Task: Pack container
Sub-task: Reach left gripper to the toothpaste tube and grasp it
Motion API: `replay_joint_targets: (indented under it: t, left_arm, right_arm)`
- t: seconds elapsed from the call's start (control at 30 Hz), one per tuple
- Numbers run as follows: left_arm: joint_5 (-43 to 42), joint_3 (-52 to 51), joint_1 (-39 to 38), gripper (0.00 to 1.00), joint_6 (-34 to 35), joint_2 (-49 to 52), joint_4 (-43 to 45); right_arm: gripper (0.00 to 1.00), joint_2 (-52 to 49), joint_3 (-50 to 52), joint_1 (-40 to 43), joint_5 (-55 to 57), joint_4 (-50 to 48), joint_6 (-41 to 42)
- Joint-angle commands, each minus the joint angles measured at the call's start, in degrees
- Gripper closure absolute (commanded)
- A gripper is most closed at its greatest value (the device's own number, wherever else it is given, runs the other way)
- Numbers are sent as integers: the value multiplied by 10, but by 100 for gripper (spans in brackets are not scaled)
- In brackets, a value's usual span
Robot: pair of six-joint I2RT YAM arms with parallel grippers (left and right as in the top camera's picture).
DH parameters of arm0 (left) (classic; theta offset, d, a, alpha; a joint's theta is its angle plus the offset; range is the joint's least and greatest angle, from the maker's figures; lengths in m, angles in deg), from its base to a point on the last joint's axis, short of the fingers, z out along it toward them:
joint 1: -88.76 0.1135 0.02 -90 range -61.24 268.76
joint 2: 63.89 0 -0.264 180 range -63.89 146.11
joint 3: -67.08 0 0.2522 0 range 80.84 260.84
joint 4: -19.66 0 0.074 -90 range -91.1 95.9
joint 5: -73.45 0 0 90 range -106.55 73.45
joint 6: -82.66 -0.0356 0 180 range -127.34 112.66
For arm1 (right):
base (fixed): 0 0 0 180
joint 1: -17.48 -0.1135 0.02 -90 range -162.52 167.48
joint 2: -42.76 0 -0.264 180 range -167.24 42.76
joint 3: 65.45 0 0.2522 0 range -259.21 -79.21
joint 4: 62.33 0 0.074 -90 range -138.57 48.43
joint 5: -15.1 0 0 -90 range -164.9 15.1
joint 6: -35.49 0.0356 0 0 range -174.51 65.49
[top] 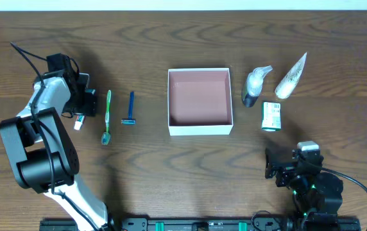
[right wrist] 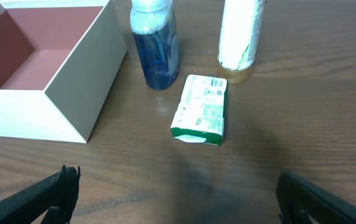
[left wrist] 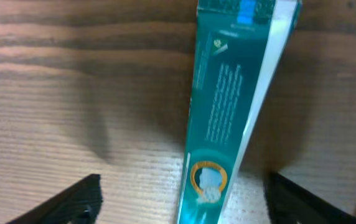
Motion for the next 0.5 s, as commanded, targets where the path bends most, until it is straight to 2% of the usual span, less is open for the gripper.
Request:
replay_joint_targets:
  t: [0.0,0.2,0.47]
  left_arm:
    - [7,5,2,30,-6,19,0]
    - [6,5,2,71,1,14,2]
    - [-9,5,-2,81,75,-38,-9]
  right_arm:
    - [1,3,1,-3,-3,0,-11]
    - [1,3,1,-3,-3,0,-11]
    - [1,3,1,-3,-3,0,-11]
